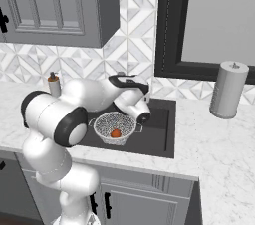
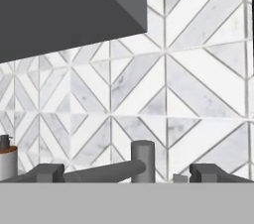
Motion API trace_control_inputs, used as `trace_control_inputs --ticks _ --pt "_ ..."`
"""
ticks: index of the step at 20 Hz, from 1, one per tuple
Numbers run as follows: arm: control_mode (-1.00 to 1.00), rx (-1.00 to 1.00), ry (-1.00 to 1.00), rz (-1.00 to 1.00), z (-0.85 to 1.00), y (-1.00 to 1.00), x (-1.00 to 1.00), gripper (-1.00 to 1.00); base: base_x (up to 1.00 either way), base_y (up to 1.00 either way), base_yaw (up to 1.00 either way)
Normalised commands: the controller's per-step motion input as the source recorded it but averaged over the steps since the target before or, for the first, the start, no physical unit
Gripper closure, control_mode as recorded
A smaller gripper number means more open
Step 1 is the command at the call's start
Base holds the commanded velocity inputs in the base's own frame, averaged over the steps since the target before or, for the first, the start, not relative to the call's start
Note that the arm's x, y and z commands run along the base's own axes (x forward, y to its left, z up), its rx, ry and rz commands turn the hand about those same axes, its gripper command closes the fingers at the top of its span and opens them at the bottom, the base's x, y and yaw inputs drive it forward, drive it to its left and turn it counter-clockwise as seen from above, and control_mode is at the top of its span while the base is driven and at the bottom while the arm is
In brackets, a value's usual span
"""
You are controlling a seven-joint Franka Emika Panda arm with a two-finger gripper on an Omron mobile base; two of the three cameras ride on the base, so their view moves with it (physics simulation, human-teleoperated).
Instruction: Put the colander in the sink, put the orange in the colander, and turn on the sink faucet and pour water over the colander.
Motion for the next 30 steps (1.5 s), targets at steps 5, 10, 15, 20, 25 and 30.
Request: trace_control_inputs --ticks 5,10,15,20,25,30 --pt "-1.0 0.0 0.0 0.0 -0.04 0.12 0.08 -1.0 0.0 0.0 0.0" --pt "-1.0 -0.01 0.0 0.0 -0.18 0.06 0.07 -1.0 0.0 0.0 0.0" --pt "-1.0 0.0 0.0 0.0 -0.12 0.0 0.19 -1.0 0.0 0.0 0.0" --pt "-1.0 0.0 0.0 0.0 -0.01 0.0 0.27 -1.0 0.0 0.0 0.0" --pt "-1.0 0.0 0.0 0.0 -0.12 0.0 0.27 -1.0 0.0 0.0 0.0" --pt "-1.0 0.0 0.0 0.0 -0.31 0.0 0.27 -1.0 0.0 0.0 0.0"
